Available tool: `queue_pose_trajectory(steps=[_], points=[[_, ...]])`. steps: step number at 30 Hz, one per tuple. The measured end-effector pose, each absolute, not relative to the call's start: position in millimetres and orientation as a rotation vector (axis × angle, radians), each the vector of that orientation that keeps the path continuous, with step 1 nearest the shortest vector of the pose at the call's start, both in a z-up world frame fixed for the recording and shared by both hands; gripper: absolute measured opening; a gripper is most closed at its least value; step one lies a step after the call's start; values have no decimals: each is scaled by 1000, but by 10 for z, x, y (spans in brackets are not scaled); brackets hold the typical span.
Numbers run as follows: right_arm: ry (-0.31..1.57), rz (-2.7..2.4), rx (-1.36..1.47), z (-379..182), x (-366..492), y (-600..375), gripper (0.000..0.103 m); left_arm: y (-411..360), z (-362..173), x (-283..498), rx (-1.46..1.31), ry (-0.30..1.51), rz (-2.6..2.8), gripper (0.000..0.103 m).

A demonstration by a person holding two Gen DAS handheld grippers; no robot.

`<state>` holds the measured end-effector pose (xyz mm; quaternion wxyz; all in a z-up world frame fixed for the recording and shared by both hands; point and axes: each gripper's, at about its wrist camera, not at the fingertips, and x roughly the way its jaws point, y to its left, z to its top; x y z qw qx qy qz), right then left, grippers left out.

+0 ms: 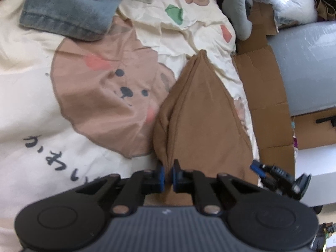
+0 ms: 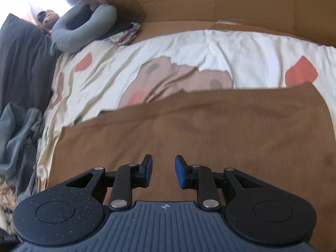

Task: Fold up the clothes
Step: 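Open the right tool and lift it off the shirt while the left tool holds, then open the left tool while the right tool pinches the brown shirt corner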

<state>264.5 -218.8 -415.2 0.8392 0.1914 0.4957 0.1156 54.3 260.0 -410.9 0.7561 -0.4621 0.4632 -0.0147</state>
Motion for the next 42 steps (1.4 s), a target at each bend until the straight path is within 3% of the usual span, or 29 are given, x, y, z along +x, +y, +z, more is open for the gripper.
queue_pose_trajectory(steps=[2, 4, 17, 20, 28, 42], points=[[1057, 277, 394, -4131, 2527, -2112, 31, 2556, -4042, 593, -999, 1014, -31, 7], [1059, 324, 371, -4093, 2411, -2004, 40, 2488, -3961, 673, -960, 1038, -26, 7], [1034, 666, 201, -3843, 2000, -1109, 41, 2224, -3637, 1032, -941, 1088, -47, 7], [1018, 737, 161, -3769, 1939, -946, 47, 2197, -3596, 1089, -986, 1086, -62, 7], [944, 910, 119, -3531, 1748, -620, 50, 2048, -3432, 1294, -1022, 1061, -117, 7], [844, 826, -100, -3409, 1731, -338, 52, 1695, -3378, 1528, -1053, 1076, -189, 7]])
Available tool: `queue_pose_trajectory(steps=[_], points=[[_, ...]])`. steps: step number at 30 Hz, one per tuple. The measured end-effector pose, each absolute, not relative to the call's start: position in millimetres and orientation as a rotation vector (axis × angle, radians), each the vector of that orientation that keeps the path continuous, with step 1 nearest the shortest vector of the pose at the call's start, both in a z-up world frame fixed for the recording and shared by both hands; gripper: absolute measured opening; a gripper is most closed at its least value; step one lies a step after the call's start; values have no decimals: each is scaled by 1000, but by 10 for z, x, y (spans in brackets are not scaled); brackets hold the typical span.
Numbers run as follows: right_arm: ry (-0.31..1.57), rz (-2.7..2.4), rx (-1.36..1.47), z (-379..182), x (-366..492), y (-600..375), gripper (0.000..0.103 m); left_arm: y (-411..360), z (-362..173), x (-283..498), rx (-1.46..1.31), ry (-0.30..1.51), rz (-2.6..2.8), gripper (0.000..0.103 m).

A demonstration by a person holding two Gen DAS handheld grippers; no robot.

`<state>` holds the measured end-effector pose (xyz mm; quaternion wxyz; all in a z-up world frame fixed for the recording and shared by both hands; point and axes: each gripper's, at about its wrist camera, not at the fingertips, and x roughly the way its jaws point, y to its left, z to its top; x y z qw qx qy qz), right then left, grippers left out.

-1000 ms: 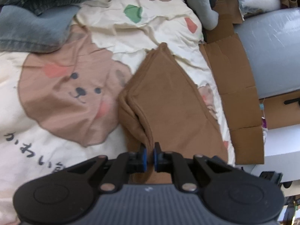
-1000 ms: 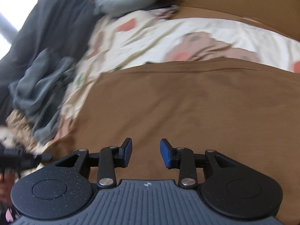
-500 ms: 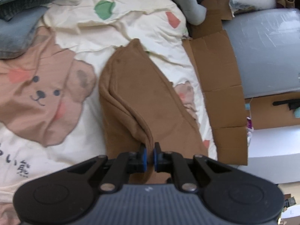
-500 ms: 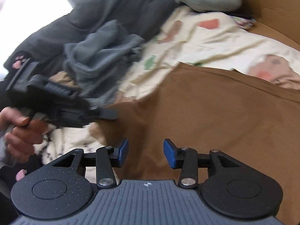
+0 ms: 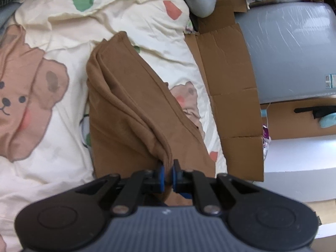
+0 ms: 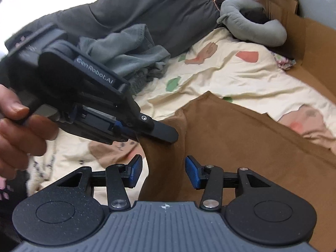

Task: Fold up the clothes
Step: 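Open the left tool while the right tool pinches the brown shirt corner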

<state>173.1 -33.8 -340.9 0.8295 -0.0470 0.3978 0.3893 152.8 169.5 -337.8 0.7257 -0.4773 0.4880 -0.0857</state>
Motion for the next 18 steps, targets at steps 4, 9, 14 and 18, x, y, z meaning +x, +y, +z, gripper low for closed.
queue_pose_trajectory(steps=[4, 9, 14, 18], points=[[857, 778, -146, -3449, 1758, -246, 36, 1646, -3417, 1579, -1101, 1084, -195, 7], [888, 737, -114, -3497, 1834, -298, 3, 1618, -3364, 1635, -1090, 1105, -193, 8], [870, 733, -96, -3454, 1856, -384, 2, 1728, -3216, 1659, -1071, 1069, -157, 43], [854, 740, -96, -3413, 1845, -400, 2, 1881, -3210, 1688, -1015, 1070, -104, 59]])
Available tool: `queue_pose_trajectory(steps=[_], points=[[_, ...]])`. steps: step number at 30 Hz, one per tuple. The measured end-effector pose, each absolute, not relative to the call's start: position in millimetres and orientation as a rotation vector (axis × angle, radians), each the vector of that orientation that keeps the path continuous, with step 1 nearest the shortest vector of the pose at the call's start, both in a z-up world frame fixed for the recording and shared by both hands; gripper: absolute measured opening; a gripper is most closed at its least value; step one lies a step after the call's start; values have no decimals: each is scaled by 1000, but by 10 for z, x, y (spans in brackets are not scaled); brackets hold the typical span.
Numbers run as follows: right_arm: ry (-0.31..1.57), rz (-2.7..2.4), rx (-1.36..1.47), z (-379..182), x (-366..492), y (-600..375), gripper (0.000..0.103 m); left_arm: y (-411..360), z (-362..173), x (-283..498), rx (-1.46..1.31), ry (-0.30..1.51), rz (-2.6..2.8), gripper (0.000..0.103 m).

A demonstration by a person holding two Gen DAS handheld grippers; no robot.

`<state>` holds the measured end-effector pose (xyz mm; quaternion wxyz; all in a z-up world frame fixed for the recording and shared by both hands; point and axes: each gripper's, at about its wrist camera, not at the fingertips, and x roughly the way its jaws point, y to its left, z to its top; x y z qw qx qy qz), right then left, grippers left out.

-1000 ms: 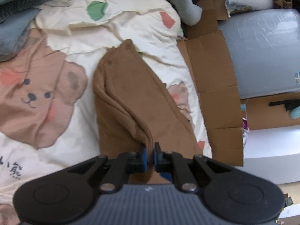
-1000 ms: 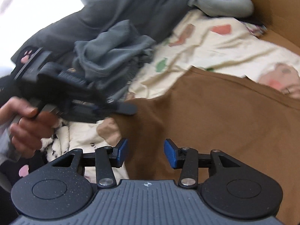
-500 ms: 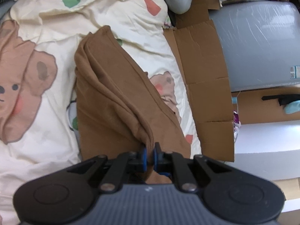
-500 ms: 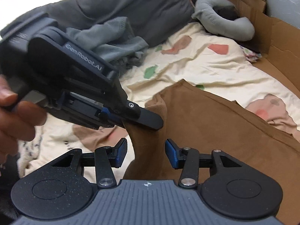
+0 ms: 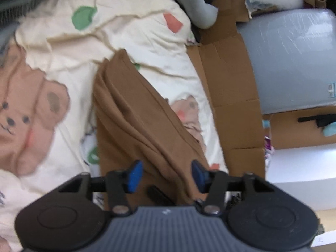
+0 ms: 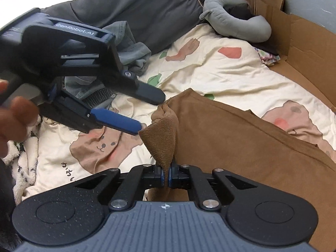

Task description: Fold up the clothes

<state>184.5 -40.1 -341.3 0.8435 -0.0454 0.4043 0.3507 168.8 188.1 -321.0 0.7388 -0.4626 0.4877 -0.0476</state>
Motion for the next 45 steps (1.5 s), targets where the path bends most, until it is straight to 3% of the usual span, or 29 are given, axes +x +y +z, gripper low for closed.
queue_pose_trajectory(steps=[4, 8, 35, 42, 45], points=[[844, 743, -98, -3378, 1832, -411, 2, 2008, -3272, 1723, -969, 1087, -71, 76], [844, 740, -96, -3376, 1846, -420, 2, 2113, -3385, 1808, -924, 1109, -59, 81], [844, 759, -91, -3414, 1744, -400, 2, 2415, -3956, 2660, -845, 1099, -91, 89], [843, 766, -92, -3423, 1745, -379, 2, 2409, -4163, 2833, -844, 1167, -47, 75], [845, 767, -91, -3436, 1742, -388, 2, 2448, -4245, 2846, -857, 1187, -38, 52]])
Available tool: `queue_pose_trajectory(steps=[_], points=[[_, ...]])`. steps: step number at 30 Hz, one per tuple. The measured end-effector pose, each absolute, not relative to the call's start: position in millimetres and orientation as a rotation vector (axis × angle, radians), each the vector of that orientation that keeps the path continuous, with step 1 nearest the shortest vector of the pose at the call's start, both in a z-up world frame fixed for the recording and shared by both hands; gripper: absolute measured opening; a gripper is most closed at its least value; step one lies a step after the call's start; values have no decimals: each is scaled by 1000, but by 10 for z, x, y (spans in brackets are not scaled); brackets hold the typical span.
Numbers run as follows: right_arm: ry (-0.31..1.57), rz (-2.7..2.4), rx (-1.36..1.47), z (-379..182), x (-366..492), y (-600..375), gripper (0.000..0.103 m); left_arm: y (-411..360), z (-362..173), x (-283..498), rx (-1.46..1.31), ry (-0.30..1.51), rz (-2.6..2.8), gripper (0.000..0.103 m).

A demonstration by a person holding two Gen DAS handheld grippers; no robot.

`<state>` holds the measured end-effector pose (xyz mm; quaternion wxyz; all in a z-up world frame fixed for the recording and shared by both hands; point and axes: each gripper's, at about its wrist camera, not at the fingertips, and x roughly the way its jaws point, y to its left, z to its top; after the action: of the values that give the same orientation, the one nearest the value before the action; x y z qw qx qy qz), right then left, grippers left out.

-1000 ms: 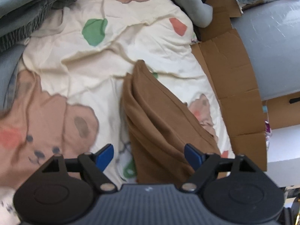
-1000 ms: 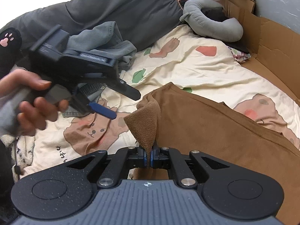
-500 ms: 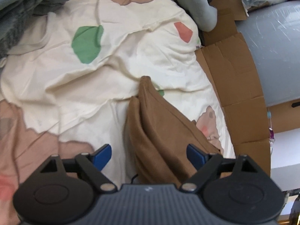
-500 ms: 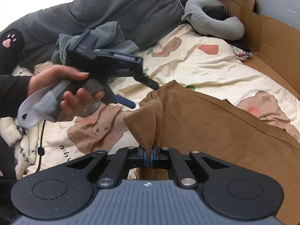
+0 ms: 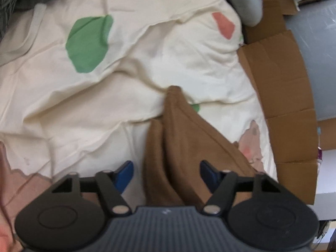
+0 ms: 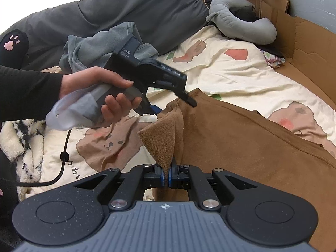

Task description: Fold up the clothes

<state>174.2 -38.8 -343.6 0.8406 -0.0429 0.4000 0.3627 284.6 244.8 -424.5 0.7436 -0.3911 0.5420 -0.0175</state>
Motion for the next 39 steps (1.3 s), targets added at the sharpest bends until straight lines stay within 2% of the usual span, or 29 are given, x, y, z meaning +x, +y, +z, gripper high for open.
queue_pose_trajectory(steps=[2, 3, 17, 39], points=[[846, 771, -92, -3434, 1738, -391, 2, 2485, -4277, 2844, -882, 1196, -38, 19], [846, 774, -94, -3431, 1737, -394, 2, 2494, -4268, 2839, -906, 1194, -34, 13], [844, 775, 47, -3266, 1743, -952, 2, 2045, -3548, 2938, -893, 1093, -95, 9], [790, 648, 180, -3068, 1463, -1855, 2, 912, -3059, 3212, -742, 1086, -170, 9]])
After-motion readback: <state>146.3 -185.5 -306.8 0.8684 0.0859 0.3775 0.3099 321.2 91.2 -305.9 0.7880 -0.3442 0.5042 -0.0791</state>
